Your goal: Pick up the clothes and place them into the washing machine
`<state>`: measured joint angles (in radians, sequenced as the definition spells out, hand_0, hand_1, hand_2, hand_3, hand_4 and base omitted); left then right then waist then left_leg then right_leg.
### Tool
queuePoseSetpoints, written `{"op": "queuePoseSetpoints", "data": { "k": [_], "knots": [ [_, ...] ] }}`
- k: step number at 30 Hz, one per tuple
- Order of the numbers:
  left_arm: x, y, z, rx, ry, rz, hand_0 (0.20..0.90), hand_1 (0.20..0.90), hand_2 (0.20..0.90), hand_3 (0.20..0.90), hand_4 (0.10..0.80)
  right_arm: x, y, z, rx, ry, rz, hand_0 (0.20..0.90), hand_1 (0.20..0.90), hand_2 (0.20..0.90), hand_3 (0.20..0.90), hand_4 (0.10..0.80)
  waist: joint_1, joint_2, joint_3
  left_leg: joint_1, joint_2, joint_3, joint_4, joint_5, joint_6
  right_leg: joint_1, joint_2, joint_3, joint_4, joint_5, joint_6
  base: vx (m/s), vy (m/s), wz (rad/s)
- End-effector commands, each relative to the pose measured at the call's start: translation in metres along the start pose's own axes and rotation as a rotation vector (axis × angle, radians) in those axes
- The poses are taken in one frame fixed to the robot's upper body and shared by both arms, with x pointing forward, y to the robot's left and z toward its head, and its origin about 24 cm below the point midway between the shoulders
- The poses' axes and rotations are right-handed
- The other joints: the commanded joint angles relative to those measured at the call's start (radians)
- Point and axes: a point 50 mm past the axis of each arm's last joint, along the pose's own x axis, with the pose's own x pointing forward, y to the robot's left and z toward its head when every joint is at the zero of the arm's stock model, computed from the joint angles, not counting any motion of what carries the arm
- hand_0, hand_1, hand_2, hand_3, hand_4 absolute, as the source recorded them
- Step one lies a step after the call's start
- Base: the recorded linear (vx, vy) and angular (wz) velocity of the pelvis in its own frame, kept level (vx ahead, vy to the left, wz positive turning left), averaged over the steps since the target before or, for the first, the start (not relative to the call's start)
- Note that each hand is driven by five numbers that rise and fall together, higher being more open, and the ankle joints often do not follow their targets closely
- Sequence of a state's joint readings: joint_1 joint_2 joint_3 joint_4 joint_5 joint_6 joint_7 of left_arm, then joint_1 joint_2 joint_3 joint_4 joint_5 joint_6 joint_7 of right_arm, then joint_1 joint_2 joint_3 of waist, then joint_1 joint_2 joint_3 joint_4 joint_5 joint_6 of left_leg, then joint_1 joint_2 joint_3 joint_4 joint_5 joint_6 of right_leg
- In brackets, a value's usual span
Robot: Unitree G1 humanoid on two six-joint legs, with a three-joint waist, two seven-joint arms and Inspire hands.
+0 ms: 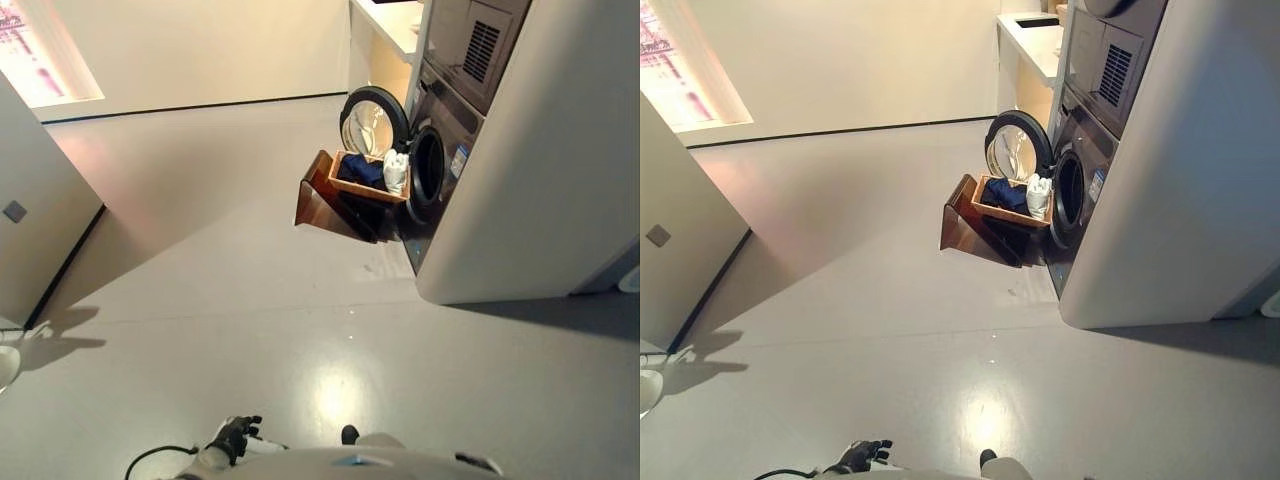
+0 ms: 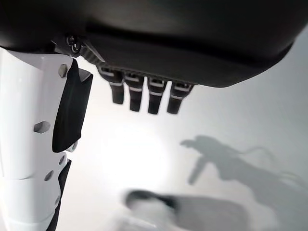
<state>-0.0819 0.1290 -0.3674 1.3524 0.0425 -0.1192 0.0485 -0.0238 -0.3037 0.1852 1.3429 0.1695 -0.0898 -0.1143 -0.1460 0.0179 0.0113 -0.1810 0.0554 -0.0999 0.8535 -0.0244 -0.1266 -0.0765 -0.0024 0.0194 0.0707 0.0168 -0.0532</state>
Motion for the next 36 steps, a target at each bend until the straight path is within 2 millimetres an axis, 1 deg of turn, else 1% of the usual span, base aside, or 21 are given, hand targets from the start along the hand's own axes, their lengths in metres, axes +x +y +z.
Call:
{"op": "queuePoseSetpoints", "data": {
  "k": [1,3,4,5,7,9,11,12,14,15,16,17,18,19,20,23,26,28,30,33,36],
  "knots": [
    [0.001,0.031,0.018,-0.015,-0.086,0.118,0.9,0.9,0.9,0.9,0.8,0.004,-0.006,0.042,0.008,-0.14,-0.029,0.9,0.9,0.9,0.9,0.8,0.03,-0.023,0.082,-0.039,-0.039,0.127,-0.151,0.047,0.106,0.011,0.008,0.114,-0.088,0.05,0.069,0.463,-0.05,-0.02],
    [0.0,0.029,0.009,-0.019,-0.052,0.119,0.9,0.9,0.9,0.9,0.8,0.003,-0.003,0.047,-0.003,-0.166,-0.017,0.9,0.9,0.9,0.9,0.8,0.059,-0.025,0.081,-0.113,-0.011,0.172,-0.327,0.06,0.1,0.073,0.015,0.138,-0.105,0.015,0.077,0.53,0.037,-0.14],
    [0.0,0.028,0.004,-0.023,-0.037,0.117,0.9,0.9,0.9,0.9,0.8,0.003,-0.002,0.048,-0.011,-0.174,-0.014,0.9,0.9,0.9,0.9,0.8,0.076,-0.012,0.077,-0.119,0.006,0.186,-0.546,0.097,0.091,0.113,0.031,0.151,-0.118,-0.012,0.08,0.596,0.101,-0.11],
    [-0.001,0.027,0.0,-0.019,-0.022,0.114,0.9,0.9,0.9,0.9,0.8,0.003,-0.002,0.048,-0.016,-0.176,-0.011,0.9,0.9,0.9,0.9,0.8,0.091,-0.006,0.075,-0.109,0.017,0.177,-0.668,0.131,0.082,0.146,0.033,0.162,-0.124,-0.03,0.085,0.693,0.11,-0.22],
    [-0.003,0.024,-0.011,-0.022,0.014,0.104,0.9,0.9,0.9,0.9,0.8,0.003,-0.002,0.042,-0.028,-0.159,-0.011,0.9,0.9,0.9,0.9,0.8,0.122,-0.001,0.063,-0.135,0.008,0.15,-0.886,0.172,0.072,0.216,0.034,0.192,-0.133,-0.085,0.09,0.648,0.094,-0.3],
    [-0.005,0.021,-0.023,-0.037,0.047,0.102,0.9,0.9,0.9,0.9,0.8,0.002,0.001,0.034,-0.022,-0.135,-0.001,0.9,0.9,0.9,0.9,0.8,0.142,-0.004,0.042,-0.155,-0.004,0.127,-0.882,0.198,0.064,0.266,0.015,0.222,-0.114,-0.127,0.099,0.703,0.148,-0.44],
    [-0.007,0.027,-0.029,-0.055,0.066,0.115,0.9,0.9,0.9,0.9,0.8,0.002,0.003,0.026,0.003,-0.109,0.014,0.9,0.9,0.9,0.9,0.8,0.165,-0.015,0.022,-0.155,-0.026,0.08,-0.825,0.21,0.076,0.307,-0.007,0.259,-0.07,-0.158,0.103,0.607,0.166,-0.92],
    [-0.007,0.029,-0.029,-0.048,0.064,0.116,0.9,0.9,0.9,0.9,0.8,0.001,0.004,0.021,0.022,-0.094,0.014,0.9,0.9,0.9,0.9,0.8,0.166,-0.024,0.014,-0.15,-0.035,0.084,-0.805,0.203,0.085,0.305,-0.026,0.267,-0.029,-0.145,0.114,0.35,0.113,-1.4],
    [-0.007,0.038,-0.028,-0.04,0.052,0.13,0.9,0.9,0.9,0.9,0.8,0.001,-0.003,0.012,0.075,-0.061,-0.008,0.9,0.9,0.9,0.9,0.8,0.16,-0.043,0.004,-0.119,-0.058,0.1,-0.789,0.168,0.109,0.239,-0.044,0.267,0.151,-0.009,0.155,0.519,0.187,-1.45],
    [-0.007,0.052,-0.017,-0.03,0.001,0.162,0.9,0.9,0.9,0.9,0.8,0.001,-0.008,0.008,0.098,-0.044,-0.022,0.9,0.9,0.9,0.9,0.8,0.143,-0.039,0.033,-0.063,-0.069,0.117,-0.783,0.12,0.135,0.142,-0.027,0.232,0.354,0.105,0.185,0.388,0.169,-0.97],
    [-0.007,0.052,-0.017,-0.031,0.0,0.162,0.9,0.9,0.9,0.9,0.8,0.001,-0.008,0.008,0.098,-0.044,-0.022,0.9,0.9,0.9,0.9,0.8,0.145,-0.036,0.032,-0.065,-0.065,0.117,-0.783,0.121,0.134,0.139,-0.024,0.233,0.352,0.108,0.185,0.374,0.198,-0.75],
    [-0.007,0.059,-0.013,-0.027,-0.02,0.176,0.9,0.9,0.9,0.9,0.8,0.001,-0.009,0.006,0.11,-0.036,-0.026,0.9,0.9,0.9,0.9,0.8,0.137,-0.025,0.044,-0.031,-0.065,0.125,-0.79,0.105,0.144,0.099,-0.027,0.19,0.414,0.129,0.198,0.234,0.159,-0.42],
    [-0.007,0.063,-0.011,-0.03,-0.028,0.188,0.9,0.9,0.9,0.9,0.8,0.001,-0.011,0.003,0.122,-0.028,-0.033,0.9,0.9,0.9,0.9,0.8,0.129,-0.014,0.051,0.003,-0.061,0.137,-0.801,0.091,0.151,0.066,-0.052,0.135,0.448,0.135,0.191,0.523,0.316,-0.33],
    [-0.008,0.07,-0.007,-0.053,-0.045,0.208,0.9,0.9,0.9,0.9,0.8,0.0,-0.014,-0.002,0.145,-0.012,-0.047,0.9,0.9,0.9,0.9,0.8,0.121,0.014,0.052,0.072,-0.053,0.158,-0.82,0.055,0.156,-0.007,-0.103,0.008,0.429,0.099,0.165,0.416,0.242,-0.21],
    [-0.008,0.07,-0.007,-0.053,-0.045,0.208,0.9,0.9,0.9,0.9,0.8,0.0,-0.014,-0.002,0.145,-0.012,-0.047,0.9,0.9,0.9,0.9,0.8,0.116,0.011,0.056,0.078,-0.058,0.155,-0.82,0.053,0.156,-0.001,-0.107,0.004,0.434,0.091,0.165,0.462,0.211,-0.26],
    [-0.007,0.071,0.001,-0.075,-0.082,0.21,0.9,0.9,0.9,0.9,0.8,-0.001,-0.02,-0.008,0.164,0.007,-0.066,0.9,0.9,0.9,0.9,0.8,0.084,0.031,0.066,0.184,-0.068,0.15,-0.831,-0.017,0.151,-0.099,-0.099,-0.097,0.32,-0.025,0.149,0.451,0.103,-0.3],
    [-0.005,0.066,0.01,-0.057,-0.107,0.187,0.9,0.9,0.9,0.9,0.8,-0.001,-0.021,-0.012,0.187,0.019,-0.082,0.9,0.9,0.9,0.9,0.8,0.041,0.016,0.068,0.298,-0.104,0.132,-0.866,-0.085,0.134,-0.157,-0.107,-0.174,0.039,0.05,0.173,0.515,-0.015,0.11],
    [-0.003,0.056,0.011,-0.047,-0.105,0.138,0.9,0.9,0.9,0.9,0.8,-0.001,-0.024,-0.011,0.187,0.016,-0.093,0.9,0.9,0.9,0.9,0.8,0.016,0.018,0.068,0.357,-0.107,0.131,-0.88,-0.121,0.123,-0.182,-0.114,-0.223,-0.093,0.113,0.201,0.476,-0.053,0.33],
    [-0.002,0.047,0.015,-0.023,-0.118,0.109,0.9,0.9,0.9,0.9,0.8,-0.001,-0.025,-0.01,0.185,0.009,-0.106,0.9,0.9,0.9,0.9,0.8,-0.013,0.029,0.061,0.41,-0.101,0.126,-0.885,-0.154,0.113,-0.23,-0.118,-0.217,-0.15,0.141,0.218,0.469,-0.056,0.13],
    [-0.001,0.042,0.024,-0.026,-0.156,0.111,0.9,0.9,0.9,0.9,0.8,-0.002,-0.026,-0.01,0.199,0.001,-0.126,0.9,0.9,0.9,0.9,0.8,-0.043,0.035,0.041,0.468,-0.085,0.102,-0.867,-0.188,0.097,-0.219,-0.096,-0.139,-0.131,0.175,0.209,0.46,-0.105,0.11],
    [0.0,0.033,0.032,0.006,-0.183,0.09,0.9,0.9,0.9,0.9,0.8,-0.002,-0.026,-0.01,0.205,0.0,-0.13,0.9,0.9,0.9,0.9,0.8,-0.053,0.05,0.019,0.472,-0.037,0.092,-0.751,-0.125,0.056,-0.19,-0.066,-0.119,-0.102,0.192,0.178,0.38,-0.208,0.46]
  ]
}}
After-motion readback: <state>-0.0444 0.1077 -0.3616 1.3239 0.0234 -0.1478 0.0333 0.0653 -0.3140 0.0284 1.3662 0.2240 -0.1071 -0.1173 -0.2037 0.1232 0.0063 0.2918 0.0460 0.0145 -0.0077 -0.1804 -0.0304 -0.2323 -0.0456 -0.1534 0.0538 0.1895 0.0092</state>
